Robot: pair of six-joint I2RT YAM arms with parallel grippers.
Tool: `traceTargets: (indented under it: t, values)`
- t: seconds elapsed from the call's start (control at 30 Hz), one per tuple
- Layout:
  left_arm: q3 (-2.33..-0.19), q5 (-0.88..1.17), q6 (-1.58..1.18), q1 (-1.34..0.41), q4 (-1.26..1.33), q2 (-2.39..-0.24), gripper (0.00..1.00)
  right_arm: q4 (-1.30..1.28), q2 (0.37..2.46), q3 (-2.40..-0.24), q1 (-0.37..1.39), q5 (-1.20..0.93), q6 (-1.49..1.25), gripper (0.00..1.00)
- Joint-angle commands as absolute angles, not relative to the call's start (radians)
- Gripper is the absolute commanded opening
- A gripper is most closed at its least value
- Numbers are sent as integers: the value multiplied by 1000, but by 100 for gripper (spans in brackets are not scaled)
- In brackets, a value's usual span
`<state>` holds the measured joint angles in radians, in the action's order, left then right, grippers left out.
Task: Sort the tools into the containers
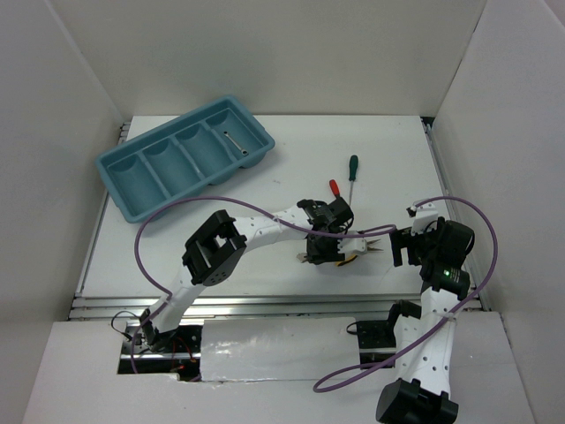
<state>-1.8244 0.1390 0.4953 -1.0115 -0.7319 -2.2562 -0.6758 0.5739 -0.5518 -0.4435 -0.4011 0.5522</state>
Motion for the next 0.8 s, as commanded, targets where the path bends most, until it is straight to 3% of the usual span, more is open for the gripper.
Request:
traceTargets:
  t: [0.0,0.07,0.2,0.43,0.77]
  values:
    - [-1812,91,523,-1012,-765,-2321,53,-706,566,-601,-449,-417,564,96]
    - [-1822,84,526,-1008,-781,-2335,47,-707,568,-603,-449,-419,565,96]
    - [-1822,84,535,-993,-793,-2333,24,-707,564,-603,-449,-422,569,96]
    - [-1686,84,506,-963,-704,-2168,3,-745,560,-609,-449,-501,618,95]
    - [-1554,130,434,-896,-621,-1933,0,-907,761,-702,-449,-761,785,92]
